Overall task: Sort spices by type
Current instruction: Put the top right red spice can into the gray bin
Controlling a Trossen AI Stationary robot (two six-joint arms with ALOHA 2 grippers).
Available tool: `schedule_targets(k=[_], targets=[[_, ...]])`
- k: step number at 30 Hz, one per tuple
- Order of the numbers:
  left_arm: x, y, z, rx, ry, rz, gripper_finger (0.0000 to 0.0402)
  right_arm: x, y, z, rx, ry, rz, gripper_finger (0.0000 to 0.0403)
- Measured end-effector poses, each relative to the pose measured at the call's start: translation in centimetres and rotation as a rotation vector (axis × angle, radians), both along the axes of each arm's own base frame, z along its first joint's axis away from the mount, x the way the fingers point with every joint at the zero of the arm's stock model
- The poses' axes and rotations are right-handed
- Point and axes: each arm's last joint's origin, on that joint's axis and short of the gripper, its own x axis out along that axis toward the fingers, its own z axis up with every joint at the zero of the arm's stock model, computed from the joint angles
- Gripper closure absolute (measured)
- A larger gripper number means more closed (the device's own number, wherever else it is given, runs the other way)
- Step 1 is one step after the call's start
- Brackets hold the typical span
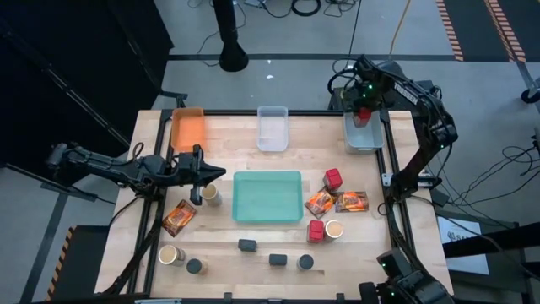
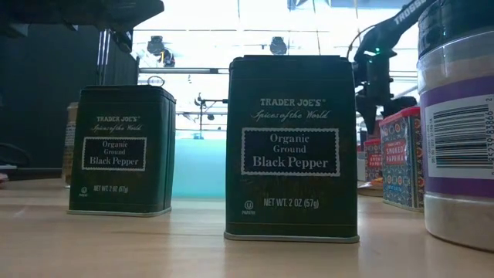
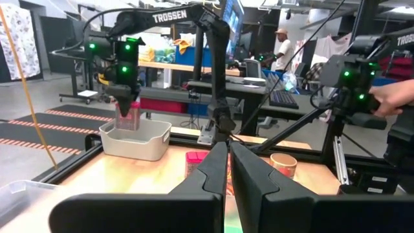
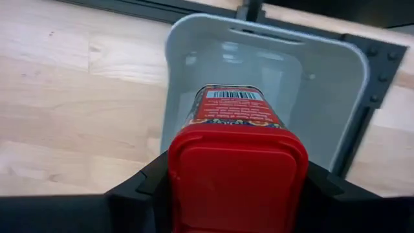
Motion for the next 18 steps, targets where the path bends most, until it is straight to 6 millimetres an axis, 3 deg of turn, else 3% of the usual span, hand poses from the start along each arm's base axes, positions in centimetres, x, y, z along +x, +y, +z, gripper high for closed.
schedule_targets(k=[8, 18], targets=[[0.0, 0.0, 0.0, -0.001, 0.0, 0.0, 0.0379, -0.8, 0.3, -1.6, -0.038, -0.073, -0.025, 0.0213], [0.0, 0.0, 0.0, -0.003, 0.0, 0.0, 0.0379, -0.7, 0.1, -2.0, -0.057, -0.082, -0.061, 0.0213]])
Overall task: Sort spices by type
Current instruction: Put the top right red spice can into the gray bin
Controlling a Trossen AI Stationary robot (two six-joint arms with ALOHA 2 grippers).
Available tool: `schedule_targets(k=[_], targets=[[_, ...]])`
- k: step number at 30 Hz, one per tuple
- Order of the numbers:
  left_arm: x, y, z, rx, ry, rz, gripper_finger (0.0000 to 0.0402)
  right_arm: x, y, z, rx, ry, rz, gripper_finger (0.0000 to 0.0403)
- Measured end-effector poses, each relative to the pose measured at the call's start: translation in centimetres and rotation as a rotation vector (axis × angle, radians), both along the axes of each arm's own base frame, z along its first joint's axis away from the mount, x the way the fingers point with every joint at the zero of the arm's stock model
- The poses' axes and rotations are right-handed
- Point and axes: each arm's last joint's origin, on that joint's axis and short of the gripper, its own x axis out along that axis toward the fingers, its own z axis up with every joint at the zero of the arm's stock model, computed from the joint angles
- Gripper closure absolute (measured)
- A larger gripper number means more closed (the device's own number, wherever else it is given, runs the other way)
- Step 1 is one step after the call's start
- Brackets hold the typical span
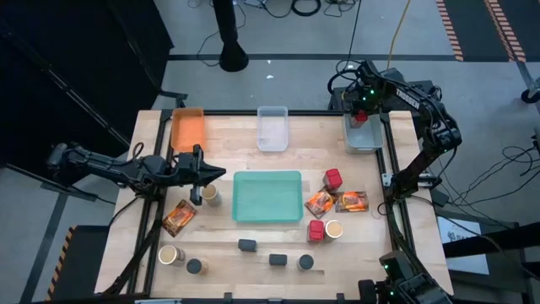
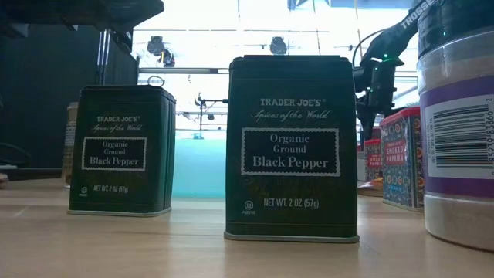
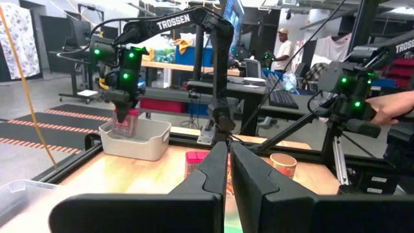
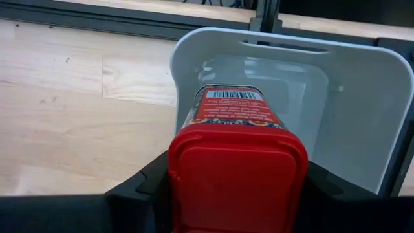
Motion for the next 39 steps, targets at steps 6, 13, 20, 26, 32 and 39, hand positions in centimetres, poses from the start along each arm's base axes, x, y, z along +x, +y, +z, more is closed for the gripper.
schedule_targets(k=[6, 13, 20, 26, 32, 39], targets=[[0.0, 0.0, 0.0, 0.001, 0.003, -0.001, 0.0379, 0.0, 0.0, -0.1, 0.003, 0.002, -0.012, 0.0213], [0.0, 0.0, -0.1, 0.004, 0.007, 0.0, 0.0379, 0.1, 0.6, -1.6, 0.025, 0.011, -0.007, 0.0213], [0.0, 0.0, -0.1, 0.004, 0.007, 0.0, 0.0379, 0.2, 0.7, -2.4, 0.017, 0.005, -0.016, 0.0213], [0.0, 0.0, -0.1, 0.004, 0.007, 0.0, 0.0379, 0.2, 0.8, -2.9, 0.021, 0.006, -0.02, 0.0213], [0.0, 0.0, -0.1, 0.003, 0.006, 0.0, 0.0379, 0.2, 0.7, -2.9, 0.013, 0.006, -0.019, 0.0213], [0.0, 0.0, -0.1, 0.003, 0.006, 0.0, 0.0379, 0.3, 0.4, -2.8, -0.022, -0.004, -0.017, 0.0208]])
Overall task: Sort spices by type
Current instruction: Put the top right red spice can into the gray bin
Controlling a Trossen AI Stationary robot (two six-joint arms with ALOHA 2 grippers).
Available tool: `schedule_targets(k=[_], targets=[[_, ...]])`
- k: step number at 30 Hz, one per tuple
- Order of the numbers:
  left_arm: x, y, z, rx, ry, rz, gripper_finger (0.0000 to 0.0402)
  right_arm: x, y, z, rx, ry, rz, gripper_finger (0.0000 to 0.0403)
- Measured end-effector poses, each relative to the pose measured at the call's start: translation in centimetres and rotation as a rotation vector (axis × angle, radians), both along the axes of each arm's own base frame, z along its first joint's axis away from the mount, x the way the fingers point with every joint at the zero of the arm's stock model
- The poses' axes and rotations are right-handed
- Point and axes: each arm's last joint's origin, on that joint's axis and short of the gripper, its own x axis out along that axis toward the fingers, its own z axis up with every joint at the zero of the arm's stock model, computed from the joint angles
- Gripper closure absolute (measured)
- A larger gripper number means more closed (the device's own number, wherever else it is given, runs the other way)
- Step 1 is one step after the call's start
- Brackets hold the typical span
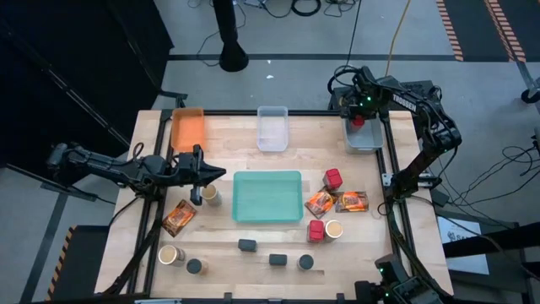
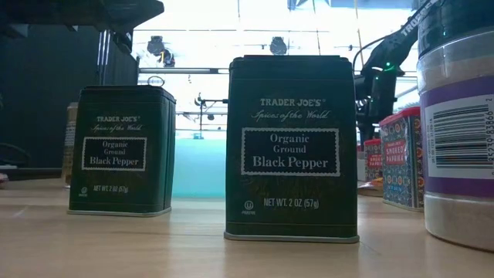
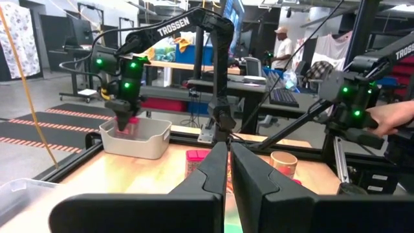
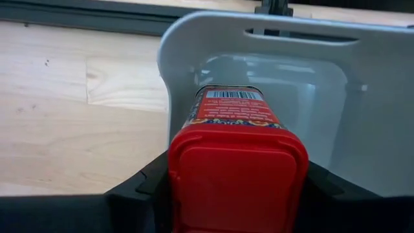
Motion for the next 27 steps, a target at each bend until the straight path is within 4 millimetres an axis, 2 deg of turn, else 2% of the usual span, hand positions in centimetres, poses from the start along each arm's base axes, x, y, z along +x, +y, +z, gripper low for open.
schedule_targets(k=[6, 15, 19, 24, 27], targets=[[0.0, 0.0, 0.0, 0.0, 0.0, 0.0, 0.0379, 0.0, 0.0, 0.0, -0.004, -0.003, 0.018, 0.0135], [0.0, 0.0, 0.0, -0.002, 0.0, 0.0, 0.0379, 0.0, -0.2, 0.6, -0.008, -0.002, 0.035, 0.0139], [0.0, 0.0, 0.0, -0.004, -0.001, 0.0, 0.0379, 0.1, -0.6, 2.2, -0.029, -0.008, 0.043, 0.0141], [0.0, 0.0, 0.0, -0.006, -0.002, -0.001, 0.0379, 0.3, -1.1, 5.4, -0.067, 0.003, 0.055, 0.0141], [0.0, 0.0, 0.0, -0.007, -0.004, -0.001, 0.0379, 0.8, -0.6, 7.1, -0.087, 0.014, 0.114, 0.0141]])
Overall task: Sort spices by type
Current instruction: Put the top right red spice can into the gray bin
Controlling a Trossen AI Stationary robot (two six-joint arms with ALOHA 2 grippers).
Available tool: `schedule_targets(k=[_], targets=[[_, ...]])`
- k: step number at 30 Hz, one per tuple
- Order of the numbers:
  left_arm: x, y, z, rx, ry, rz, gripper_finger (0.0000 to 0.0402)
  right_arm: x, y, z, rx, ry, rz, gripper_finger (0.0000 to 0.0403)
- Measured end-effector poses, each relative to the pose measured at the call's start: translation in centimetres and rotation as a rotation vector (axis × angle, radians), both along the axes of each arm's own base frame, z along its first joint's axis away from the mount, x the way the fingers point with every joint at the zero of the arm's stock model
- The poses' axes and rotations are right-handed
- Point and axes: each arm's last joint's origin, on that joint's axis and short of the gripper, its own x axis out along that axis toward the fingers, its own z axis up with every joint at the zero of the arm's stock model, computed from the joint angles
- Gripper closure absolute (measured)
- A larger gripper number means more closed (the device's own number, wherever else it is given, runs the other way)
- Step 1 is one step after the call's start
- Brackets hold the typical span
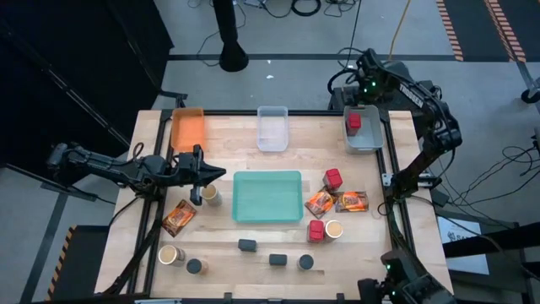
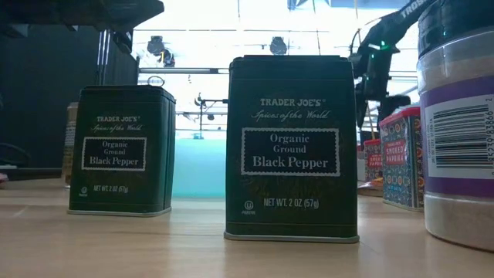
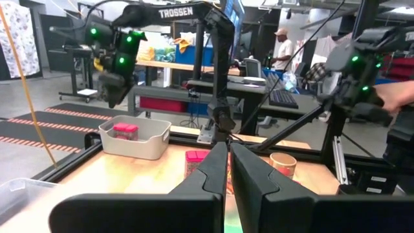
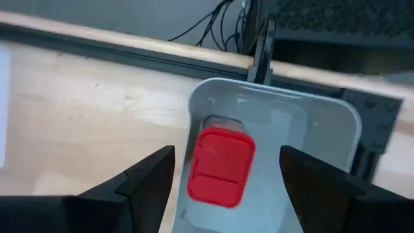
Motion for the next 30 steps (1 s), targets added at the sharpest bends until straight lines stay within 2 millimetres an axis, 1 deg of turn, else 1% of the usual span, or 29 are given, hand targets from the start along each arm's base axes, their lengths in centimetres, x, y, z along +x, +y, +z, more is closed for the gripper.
schedule_targets(k=[3, 6, 9, 11, 13, 14, 18, 23, 26, 30], targets=[[0.0, 0.0, 0.0, 0.0, -0.002, 0.0, 0.0379, 0.9, 1.9, 1.1, -0.004, 0.005, 0.096, 0.0153], [0.0, 0.0, 0.0, -0.001, -0.005, 0.0, 0.0379, 1.7, 4.5, 0.9, 0.057, 0.041, 0.191, 0.019], [0.0, 0.0, 0.0, -0.001, -0.005, 0.0, 0.0379, 2.1, 6.8, -0.1, 0.103, 0.073, 0.254, 0.0254], [0.0, 0.0, 0.0, -0.002, -0.005, 0.0, 0.0379, 1.9, 8.0, -1.0, 0.109, 0.098, 0.273, 0.0311], [0.0, 0.0, 0.0, -0.009, -0.005, -0.001, 0.0379, 1.5, 8.7, -2.0, 0.088, 0.131, 0.272, 0.037], [0.0, 0.0, 0.1, -0.019, -0.006, -0.002, 0.0379, 1.3, 8.9, -2.5, 0.062, 0.139, 0.267, 0.0386], [0.0, 0.0, 0.0, -0.026, -0.006, -0.003, 0.0379, 0.8, 9.0, -4.7, 0.007, 0.104, 0.249, 0.0394], [0.0, 0.0, 0.0, -0.027, -0.006, -0.003, 0.0379, 0.7, 8.7, -7.3, -0.014, 0.094, 0.232, 0.0401], [0.0, 0.0, 0.1, -0.027, -0.006, -0.003, 0.0379, 0.7, 8.2, -8.1, -0.047, 0.118, 0.199, 0.0402], [0.0, 0.0, 0.1, -0.027, -0.006, -0.003, 0.0379, 0.5, 7.5, -8.2, -0.082, 0.144, 0.173, 0.0402]])
